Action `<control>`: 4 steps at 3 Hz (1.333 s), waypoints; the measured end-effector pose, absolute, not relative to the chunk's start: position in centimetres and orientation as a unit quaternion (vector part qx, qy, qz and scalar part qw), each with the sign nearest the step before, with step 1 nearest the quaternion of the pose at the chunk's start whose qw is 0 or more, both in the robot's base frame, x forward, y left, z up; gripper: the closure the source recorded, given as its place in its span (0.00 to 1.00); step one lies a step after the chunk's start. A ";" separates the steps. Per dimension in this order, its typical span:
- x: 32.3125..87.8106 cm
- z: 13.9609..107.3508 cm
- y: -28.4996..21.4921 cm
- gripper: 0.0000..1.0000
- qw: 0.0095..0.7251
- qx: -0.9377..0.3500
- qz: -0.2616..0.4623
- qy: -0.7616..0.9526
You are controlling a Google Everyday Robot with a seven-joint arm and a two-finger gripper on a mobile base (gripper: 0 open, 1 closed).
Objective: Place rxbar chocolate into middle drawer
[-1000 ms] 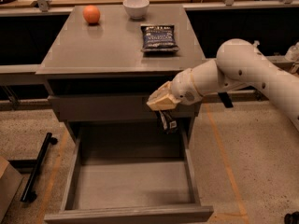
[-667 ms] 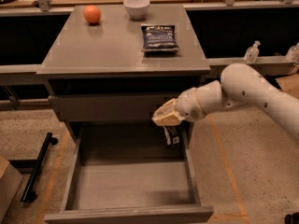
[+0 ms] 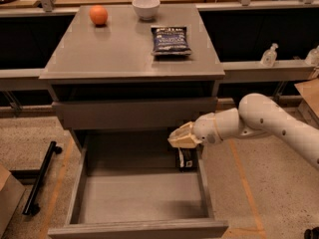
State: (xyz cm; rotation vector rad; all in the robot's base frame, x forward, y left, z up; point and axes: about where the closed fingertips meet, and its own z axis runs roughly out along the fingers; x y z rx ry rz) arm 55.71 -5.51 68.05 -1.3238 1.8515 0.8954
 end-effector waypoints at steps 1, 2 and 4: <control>55.0 66.9 -4.0 1.00 0.308 -0.534 0.341 0.709; 54.2 63.0 -2.9 1.00 0.292 -0.540 0.353 0.706; 53.2 52.0 -2.7 1.00 0.257 -0.517 0.371 0.728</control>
Offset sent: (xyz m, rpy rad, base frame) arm -0.0200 0.0350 -0.1100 -0.0424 0.0915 0.1055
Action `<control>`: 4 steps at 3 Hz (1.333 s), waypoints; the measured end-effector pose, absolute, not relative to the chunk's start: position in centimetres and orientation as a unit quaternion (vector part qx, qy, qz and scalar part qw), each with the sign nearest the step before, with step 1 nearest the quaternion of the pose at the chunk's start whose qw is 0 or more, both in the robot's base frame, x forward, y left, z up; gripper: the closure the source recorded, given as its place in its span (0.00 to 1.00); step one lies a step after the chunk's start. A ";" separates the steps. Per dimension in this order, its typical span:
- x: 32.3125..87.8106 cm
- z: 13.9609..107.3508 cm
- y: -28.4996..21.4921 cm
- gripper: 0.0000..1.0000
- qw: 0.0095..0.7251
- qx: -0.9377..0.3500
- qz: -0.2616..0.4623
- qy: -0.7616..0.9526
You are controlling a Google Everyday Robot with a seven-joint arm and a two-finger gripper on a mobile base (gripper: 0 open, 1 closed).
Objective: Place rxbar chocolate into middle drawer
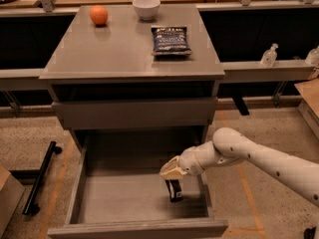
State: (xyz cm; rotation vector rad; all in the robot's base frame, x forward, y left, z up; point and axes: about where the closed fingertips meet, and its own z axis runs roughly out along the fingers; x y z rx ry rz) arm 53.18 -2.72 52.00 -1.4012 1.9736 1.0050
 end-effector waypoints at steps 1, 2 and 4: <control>52.5 46.2 -3.5 0.98 0.245 -0.491 0.372 0.749; 52.3 43.6 -3.9 0.77 0.239 -0.478 0.370 0.760; 52.2 41.9 -4.2 0.30 0.247 -0.455 0.368 0.772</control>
Offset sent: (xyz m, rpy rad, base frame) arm -0.0093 -0.0213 -0.1152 -0.0414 0.0959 -0.1222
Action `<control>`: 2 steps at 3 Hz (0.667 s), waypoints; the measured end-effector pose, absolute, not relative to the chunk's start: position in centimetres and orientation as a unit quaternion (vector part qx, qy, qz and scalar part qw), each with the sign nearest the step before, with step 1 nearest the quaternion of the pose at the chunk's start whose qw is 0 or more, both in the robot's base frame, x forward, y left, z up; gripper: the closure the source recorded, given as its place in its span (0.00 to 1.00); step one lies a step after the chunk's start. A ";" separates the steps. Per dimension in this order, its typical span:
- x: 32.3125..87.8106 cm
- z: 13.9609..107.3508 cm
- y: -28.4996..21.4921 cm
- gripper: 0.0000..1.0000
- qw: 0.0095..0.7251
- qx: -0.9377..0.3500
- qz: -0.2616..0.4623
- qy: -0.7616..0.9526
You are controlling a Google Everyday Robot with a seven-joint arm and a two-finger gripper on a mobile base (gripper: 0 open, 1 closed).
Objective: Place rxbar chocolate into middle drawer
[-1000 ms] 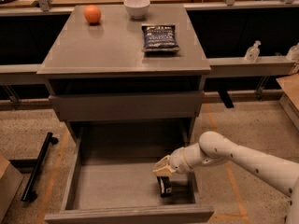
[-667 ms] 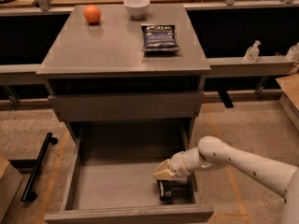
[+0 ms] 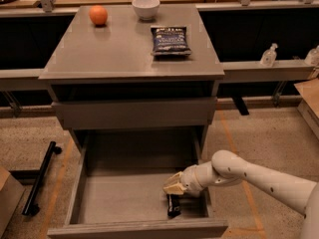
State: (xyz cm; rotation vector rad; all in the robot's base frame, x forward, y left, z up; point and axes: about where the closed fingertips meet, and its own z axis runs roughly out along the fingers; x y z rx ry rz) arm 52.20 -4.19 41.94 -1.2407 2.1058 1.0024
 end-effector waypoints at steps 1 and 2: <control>52.0 41.8 -3.9 0.00 0.246 -0.456 0.370 0.771; 52.0 41.8 -3.9 0.00 0.246 -0.456 0.370 0.771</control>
Offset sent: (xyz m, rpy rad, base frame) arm -0.0008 0.0016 -0.0007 0.0012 0.0017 0.0025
